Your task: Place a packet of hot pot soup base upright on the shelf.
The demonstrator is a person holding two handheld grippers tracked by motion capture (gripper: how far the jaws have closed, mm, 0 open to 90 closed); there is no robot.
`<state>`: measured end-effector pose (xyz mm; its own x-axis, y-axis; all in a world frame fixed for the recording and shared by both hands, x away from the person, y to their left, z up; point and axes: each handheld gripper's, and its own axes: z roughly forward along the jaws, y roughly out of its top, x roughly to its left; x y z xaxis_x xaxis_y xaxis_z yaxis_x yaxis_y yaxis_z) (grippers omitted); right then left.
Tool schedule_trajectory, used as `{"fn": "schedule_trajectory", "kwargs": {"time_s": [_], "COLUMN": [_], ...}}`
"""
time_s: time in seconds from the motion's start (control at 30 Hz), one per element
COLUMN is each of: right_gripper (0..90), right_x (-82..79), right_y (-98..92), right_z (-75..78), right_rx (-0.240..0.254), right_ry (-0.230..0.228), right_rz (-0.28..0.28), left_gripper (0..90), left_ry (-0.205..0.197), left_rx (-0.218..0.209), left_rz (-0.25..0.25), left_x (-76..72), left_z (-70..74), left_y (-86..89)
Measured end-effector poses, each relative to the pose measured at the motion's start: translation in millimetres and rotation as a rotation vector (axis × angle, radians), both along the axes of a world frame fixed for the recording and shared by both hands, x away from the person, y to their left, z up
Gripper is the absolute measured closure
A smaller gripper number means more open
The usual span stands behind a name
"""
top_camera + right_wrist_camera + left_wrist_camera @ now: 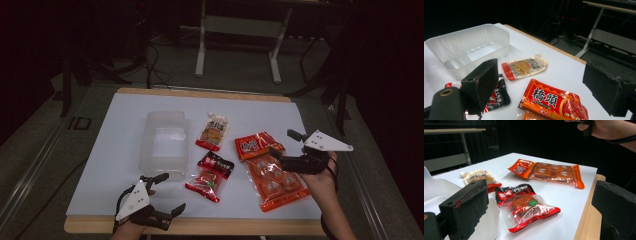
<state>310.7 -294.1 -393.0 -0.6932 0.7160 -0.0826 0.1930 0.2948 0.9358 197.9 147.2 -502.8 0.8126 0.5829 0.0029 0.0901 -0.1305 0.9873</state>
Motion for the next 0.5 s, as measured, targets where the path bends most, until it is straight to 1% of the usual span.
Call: {"fn": "schedule_trajectory", "kwargs": {"time_s": [0.03,0.07,0.1,0.13,0.17,0.2,0.23,0.3,0.43,0.47,0.5], "right_gripper": [13.2,13.7,13.8,13.8,13.8,13.8,13.8,13.8,15.0,15.9,15.9], "right_x": [0.0,8.4,12.1,12.1,15.9,23.5,23.5,32.2,45.3,51.9,51.9], "right_y": [0.0,-1.1,-1.4,-1.4,-1.4,-1.7,-1.7,-2.7,-6.9,-9.1,-9.1], "right_z": [0.0,-3.1,-4.8,-4.8,-6.4,-9.8,-9.8,-14.0,-21.0,-25.9,-25.9], "right_rx": [0.0,-0.007,-0.014,-0.014,-0.025,-0.044,-0.044,-0.058,-0.054,-0.05,-0.05], "right_ry": [0.0,0.004,0.005,0.005,0.009,0.016,0.016,0.03,0.047,0.065,0.065], "right_rz": [0.0,-0.012,-0.01,-0.01,-0.014,-0.009,-0.009,-0.01,-0.019,-0.016,-0.016], "left_gripper": [1.3,1.3,1.3,1.3,1.3,1.3,1.3,1.3,1.3,1.3,1.3], "left_ry": [0.001,0.001,0.002,0.003,0.005,0.006,0.007,0.008,0.004,0.002,0.002], "left_rx": [-0.001,0.0,0.001,0.002,0.002,0.003,0.004,0.003,-0.001,0.0,0.0], "left_rz": [-0.001,-0.001,-0.002,-0.003,-0.004,-0.005,-0.005,-0.006,-0.003,-0.003,-0.003], "left_x": [0.2,0.4,0.5,0.6,0.7,0.8,0.9,1.0,0.5,0.4,0.4], "left_z": [-0.2,-0.4,-0.7,-0.9,-1.1,-1.2,-1.4,-1.6,-1.4,-1.3,-1.3], "left_y": [-0.1,-0.2,-0.5,-0.7,-1.0,-1.1,-1.1,-1.1,-0.6,-0.2,-0.2]}}
